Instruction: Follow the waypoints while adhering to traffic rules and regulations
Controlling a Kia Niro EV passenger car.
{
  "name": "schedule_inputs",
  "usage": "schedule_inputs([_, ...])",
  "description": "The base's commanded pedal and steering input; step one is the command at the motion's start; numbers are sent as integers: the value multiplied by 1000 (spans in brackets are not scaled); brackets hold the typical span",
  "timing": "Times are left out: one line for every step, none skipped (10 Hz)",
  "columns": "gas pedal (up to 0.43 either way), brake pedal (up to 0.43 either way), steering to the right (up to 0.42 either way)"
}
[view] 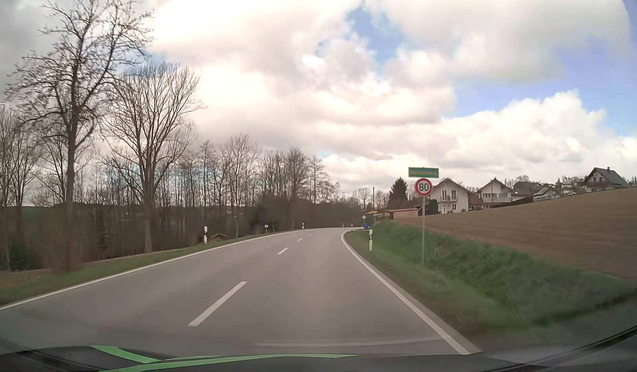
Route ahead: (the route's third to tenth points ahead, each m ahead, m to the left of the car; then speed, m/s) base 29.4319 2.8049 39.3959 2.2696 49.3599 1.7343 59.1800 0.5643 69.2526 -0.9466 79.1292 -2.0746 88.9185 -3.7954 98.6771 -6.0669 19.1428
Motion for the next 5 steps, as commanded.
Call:
schedule_inputs([79,0,5])
schedule_inputs([79,0,5])
schedule_inputs([79,0,5])
schedule_inputs([79,0,5])
schedule_inputs([79,0,5])
